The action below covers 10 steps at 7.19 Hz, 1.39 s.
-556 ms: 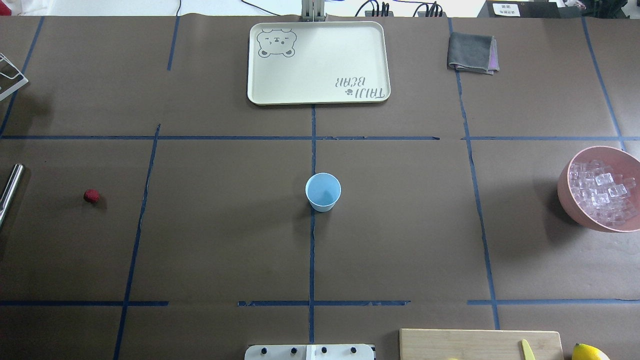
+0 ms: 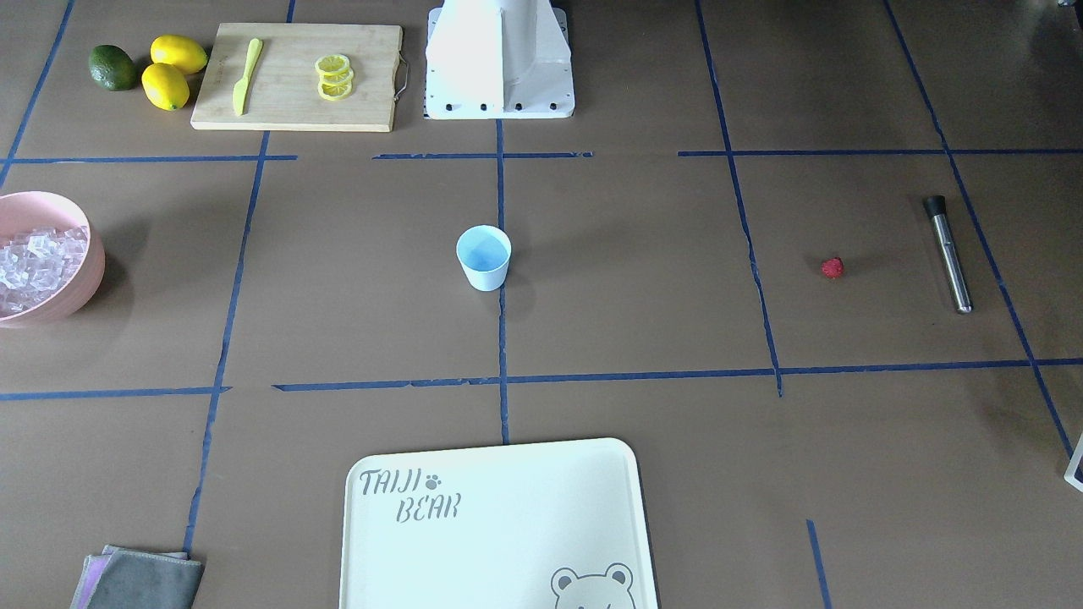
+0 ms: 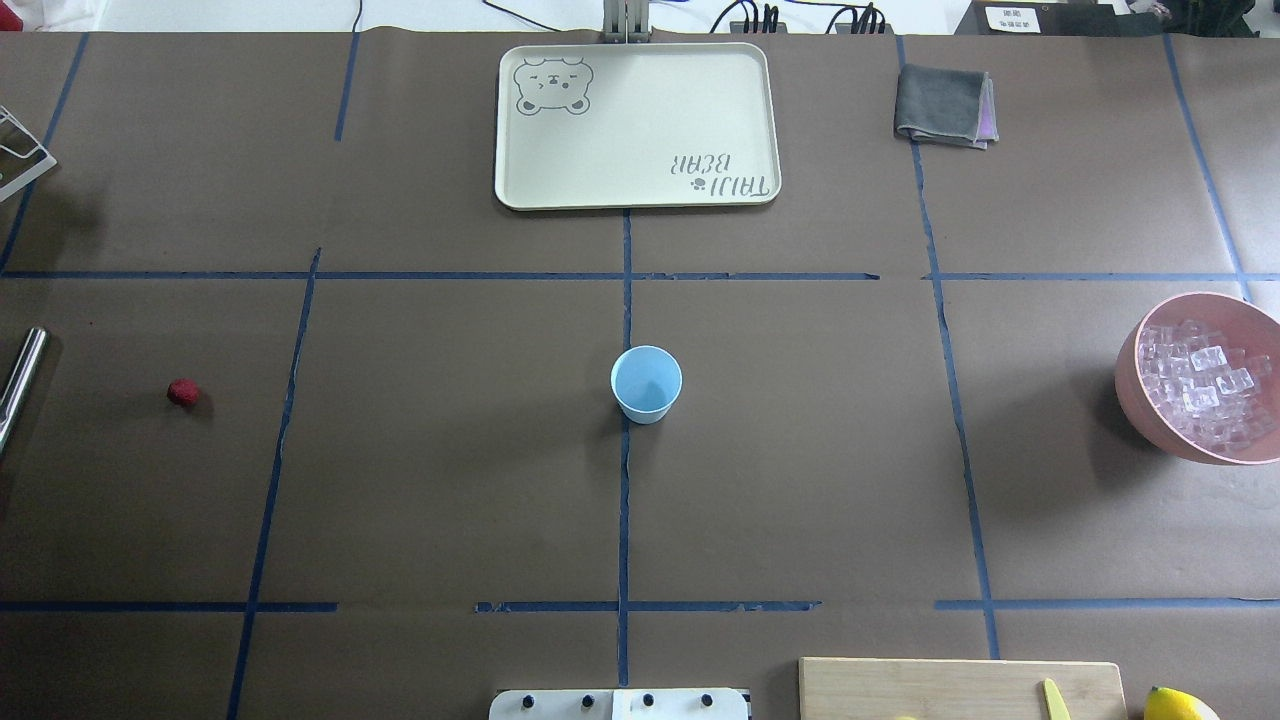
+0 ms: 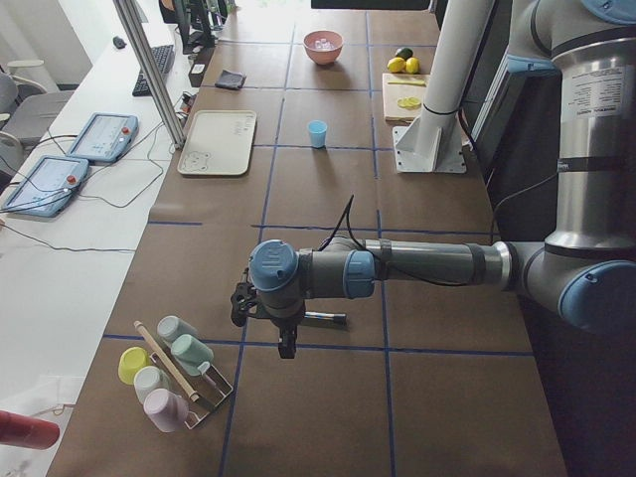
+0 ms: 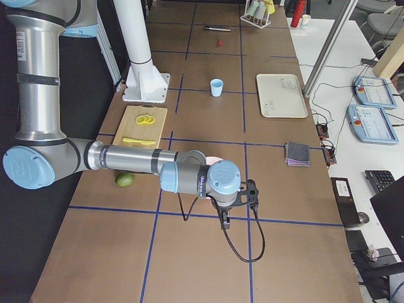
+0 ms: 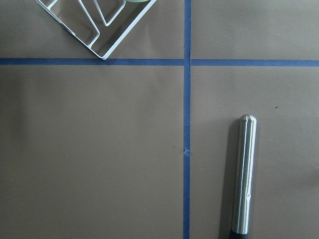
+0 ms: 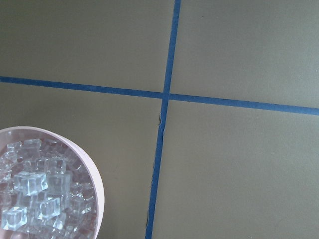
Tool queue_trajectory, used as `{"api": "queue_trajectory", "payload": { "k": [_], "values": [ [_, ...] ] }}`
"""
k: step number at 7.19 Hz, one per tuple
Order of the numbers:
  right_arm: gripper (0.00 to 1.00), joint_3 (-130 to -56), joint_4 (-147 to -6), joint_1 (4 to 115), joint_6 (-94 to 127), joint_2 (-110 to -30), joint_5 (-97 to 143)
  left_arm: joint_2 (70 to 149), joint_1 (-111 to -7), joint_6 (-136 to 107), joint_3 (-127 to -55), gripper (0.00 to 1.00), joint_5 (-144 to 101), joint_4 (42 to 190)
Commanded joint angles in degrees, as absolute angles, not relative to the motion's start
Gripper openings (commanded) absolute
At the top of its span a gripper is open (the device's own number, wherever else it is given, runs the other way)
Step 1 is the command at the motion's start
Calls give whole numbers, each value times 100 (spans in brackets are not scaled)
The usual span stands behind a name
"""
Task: Mash ice and strawberries in cup
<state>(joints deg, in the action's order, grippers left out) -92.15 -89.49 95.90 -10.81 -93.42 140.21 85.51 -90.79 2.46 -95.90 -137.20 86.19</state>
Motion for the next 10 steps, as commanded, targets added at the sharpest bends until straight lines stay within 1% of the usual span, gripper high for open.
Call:
{"api": "queue_trajectory", "payload": {
  "k": [1, 8, 9, 10],
  "values": [
    [100, -9220, -8947, 9589, -1038, -9334, 14001, 8552, -9079, 246, -9589, 100, -13720, 8622],
    [100, -9281, -8886, 9528, -967, -9299, 13974, 8552, -9079, 255, -9615, 100, -13728, 8631],
    [100, -9473, -8886, 9406, -514, -9299, 13975, 8552, -9079, 246, -9607, 100, -13729, 8631],
    [100, -9901, -8886, 9135, 134, -9342, 13957, 8552, -9079, 255, -9615, 100, -13729, 8631]
  ]
}}
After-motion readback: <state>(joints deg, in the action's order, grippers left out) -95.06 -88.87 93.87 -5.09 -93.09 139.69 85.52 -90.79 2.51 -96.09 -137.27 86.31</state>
